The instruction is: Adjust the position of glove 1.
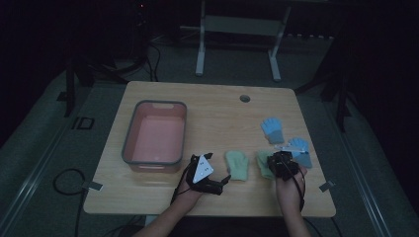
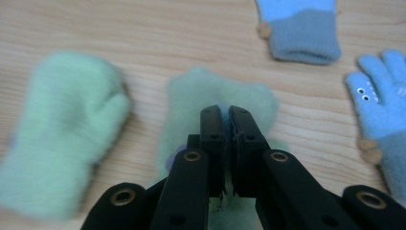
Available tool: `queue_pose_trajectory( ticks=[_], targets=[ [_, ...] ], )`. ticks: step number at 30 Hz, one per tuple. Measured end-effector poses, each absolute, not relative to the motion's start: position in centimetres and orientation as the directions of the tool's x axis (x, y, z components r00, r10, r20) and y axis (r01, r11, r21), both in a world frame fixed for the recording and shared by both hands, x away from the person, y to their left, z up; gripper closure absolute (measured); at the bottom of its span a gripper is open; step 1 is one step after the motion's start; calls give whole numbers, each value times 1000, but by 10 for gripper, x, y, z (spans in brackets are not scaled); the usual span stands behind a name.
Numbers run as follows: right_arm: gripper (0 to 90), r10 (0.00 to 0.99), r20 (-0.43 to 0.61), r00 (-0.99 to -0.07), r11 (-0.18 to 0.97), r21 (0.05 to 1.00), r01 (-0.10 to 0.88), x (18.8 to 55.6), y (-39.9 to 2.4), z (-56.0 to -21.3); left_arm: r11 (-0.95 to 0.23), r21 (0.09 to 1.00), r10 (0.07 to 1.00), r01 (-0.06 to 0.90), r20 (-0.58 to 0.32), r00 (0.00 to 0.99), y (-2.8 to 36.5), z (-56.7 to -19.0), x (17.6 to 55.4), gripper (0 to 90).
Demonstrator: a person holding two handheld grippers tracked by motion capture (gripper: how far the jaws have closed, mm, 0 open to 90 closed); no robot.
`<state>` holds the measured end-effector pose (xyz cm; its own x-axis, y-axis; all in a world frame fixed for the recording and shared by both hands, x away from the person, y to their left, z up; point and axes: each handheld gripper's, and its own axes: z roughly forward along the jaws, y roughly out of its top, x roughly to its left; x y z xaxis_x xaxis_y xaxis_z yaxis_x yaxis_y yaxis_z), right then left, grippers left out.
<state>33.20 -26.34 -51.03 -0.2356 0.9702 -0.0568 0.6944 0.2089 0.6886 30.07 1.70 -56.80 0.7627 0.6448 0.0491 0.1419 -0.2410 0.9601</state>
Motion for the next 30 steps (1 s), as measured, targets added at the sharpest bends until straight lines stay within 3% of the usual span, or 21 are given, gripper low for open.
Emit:
queue_pose_trajectory(
  ticks=[8,11,12,16,25,30],
  targets=[
    [813,970,-38,-240,204,667,717,339,-268,-541,-241,960,643,146,45,764,17,-568,301,20],
    [780,969,-30,-245,202,669,715,339,-269,-542,-242,959,643,147,45,765,17,-568,301,19],
    [724,967,-9,-256,196,668,718,339,-271,-539,-243,959,643,146,46,764,17,-568,301,19],
    [709,958,6,-285,210,664,718,339,-275,-531,-244,959,643,146,48,764,17,-568,301,19],
    [669,855,19,-518,380,657,651,353,-305,-503,-247,958,640,145,49,766,16,-568,301,19],
    [651,828,33,-560,415,635,651,356,-313,-509,-245,959,636,143,48,770,16,-568,301,20]
  ],
)
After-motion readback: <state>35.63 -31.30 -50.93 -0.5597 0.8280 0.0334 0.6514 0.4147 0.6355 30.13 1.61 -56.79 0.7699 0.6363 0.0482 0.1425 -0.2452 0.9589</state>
